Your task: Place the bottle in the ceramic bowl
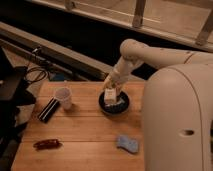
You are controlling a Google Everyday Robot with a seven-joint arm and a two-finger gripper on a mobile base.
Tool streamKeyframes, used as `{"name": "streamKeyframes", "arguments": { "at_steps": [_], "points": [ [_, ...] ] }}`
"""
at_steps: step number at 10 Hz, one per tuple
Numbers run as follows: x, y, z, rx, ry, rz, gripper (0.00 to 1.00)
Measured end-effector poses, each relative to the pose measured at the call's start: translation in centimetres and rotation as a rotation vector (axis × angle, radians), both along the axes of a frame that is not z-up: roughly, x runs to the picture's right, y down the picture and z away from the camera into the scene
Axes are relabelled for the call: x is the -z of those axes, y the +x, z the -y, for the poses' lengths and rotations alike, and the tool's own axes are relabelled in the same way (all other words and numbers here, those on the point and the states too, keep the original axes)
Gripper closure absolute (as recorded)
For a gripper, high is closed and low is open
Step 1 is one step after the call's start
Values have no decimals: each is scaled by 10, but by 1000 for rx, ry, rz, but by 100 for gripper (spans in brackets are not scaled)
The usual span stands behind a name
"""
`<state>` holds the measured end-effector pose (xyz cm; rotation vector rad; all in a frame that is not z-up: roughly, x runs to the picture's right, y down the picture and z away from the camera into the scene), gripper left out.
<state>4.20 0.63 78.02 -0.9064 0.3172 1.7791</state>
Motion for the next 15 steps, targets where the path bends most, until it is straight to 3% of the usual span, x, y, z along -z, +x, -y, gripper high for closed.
{"name": "streamKeyframes", "arguments": {
  "at_steps": [3, 4, 5, 7, 10, 15],
  "points": [
    [-23, 6, 16, -90, 81, 21, 99],
    [-27, 7, 16, -107, 91, 27, 99],
    [-31, 10, 14, -121, 86, 30, 97],
    [-44, 18, 1, -164, 53, 29, 82],
    [-53, 33, -12, -254, 13, 42, 73],
    [-70, 29, -30, -337, -40, 97, 26]
  ]
}}
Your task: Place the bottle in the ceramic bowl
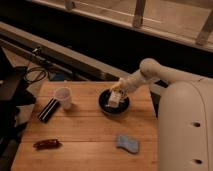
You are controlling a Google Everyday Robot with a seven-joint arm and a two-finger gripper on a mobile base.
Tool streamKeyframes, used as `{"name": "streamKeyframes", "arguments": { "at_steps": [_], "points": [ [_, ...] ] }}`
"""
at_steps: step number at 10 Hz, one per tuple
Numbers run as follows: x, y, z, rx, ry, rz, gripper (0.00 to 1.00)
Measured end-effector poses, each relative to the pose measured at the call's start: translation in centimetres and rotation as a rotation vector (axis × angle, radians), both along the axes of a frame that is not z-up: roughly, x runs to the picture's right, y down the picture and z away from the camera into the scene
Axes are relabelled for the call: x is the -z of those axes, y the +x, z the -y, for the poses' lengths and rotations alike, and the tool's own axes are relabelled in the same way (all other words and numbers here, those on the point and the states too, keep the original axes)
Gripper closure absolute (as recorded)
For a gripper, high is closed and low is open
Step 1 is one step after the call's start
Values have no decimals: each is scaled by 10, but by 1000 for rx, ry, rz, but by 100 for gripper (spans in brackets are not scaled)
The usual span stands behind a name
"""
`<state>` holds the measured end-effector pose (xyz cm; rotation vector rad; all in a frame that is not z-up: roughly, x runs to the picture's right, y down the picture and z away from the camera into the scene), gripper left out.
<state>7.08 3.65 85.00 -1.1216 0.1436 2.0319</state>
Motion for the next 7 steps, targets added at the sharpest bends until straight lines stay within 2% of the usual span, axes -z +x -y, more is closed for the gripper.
{"name": "streamKeyframes", "arguments": {
  "at_steps": [1, 2, 5, 7],
  "points": [
    [-2, 0, -4, -8, -10, 1, 20],
    [-2, 1, -5, -12, -14, 0, 20],
    [15, -1, 13, -3, -6, 6, 20],
    [16, 3, 12, -6, -8, 0, 20]
  ]
}}
